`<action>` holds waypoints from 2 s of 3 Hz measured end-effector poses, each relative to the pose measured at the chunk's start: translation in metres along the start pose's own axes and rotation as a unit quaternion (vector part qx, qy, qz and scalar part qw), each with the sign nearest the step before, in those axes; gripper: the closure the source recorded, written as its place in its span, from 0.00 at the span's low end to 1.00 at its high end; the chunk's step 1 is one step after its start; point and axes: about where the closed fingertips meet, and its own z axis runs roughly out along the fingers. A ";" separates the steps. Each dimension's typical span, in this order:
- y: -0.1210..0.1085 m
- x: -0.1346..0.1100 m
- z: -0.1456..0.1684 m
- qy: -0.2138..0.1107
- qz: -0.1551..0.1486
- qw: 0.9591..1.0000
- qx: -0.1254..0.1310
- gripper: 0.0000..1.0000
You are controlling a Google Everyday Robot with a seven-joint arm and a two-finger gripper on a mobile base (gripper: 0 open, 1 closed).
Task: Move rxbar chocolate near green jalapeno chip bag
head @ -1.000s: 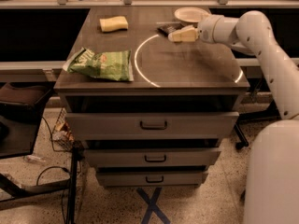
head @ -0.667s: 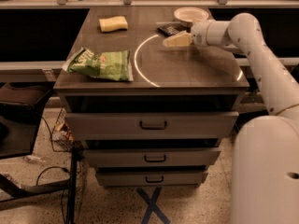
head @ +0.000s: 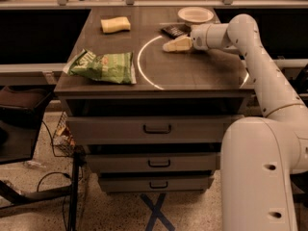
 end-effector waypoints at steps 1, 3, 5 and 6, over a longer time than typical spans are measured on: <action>0.006 0.000 0.010 0.006 0.018 1.000 -0.015 0.19; 0.009 0.001 0.016 0.008 0.021 1.000 -0.020 0.64; 0.009 -0.001 0.015 0.008 0.021 1.000 -0.020 1.00; 0.009 -0.002 0.015 0.008 0.021 1.000 -0.020 1.00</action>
Offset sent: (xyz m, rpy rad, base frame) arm 0.0018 0.0106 -0.0032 0.0187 0.0423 0.0165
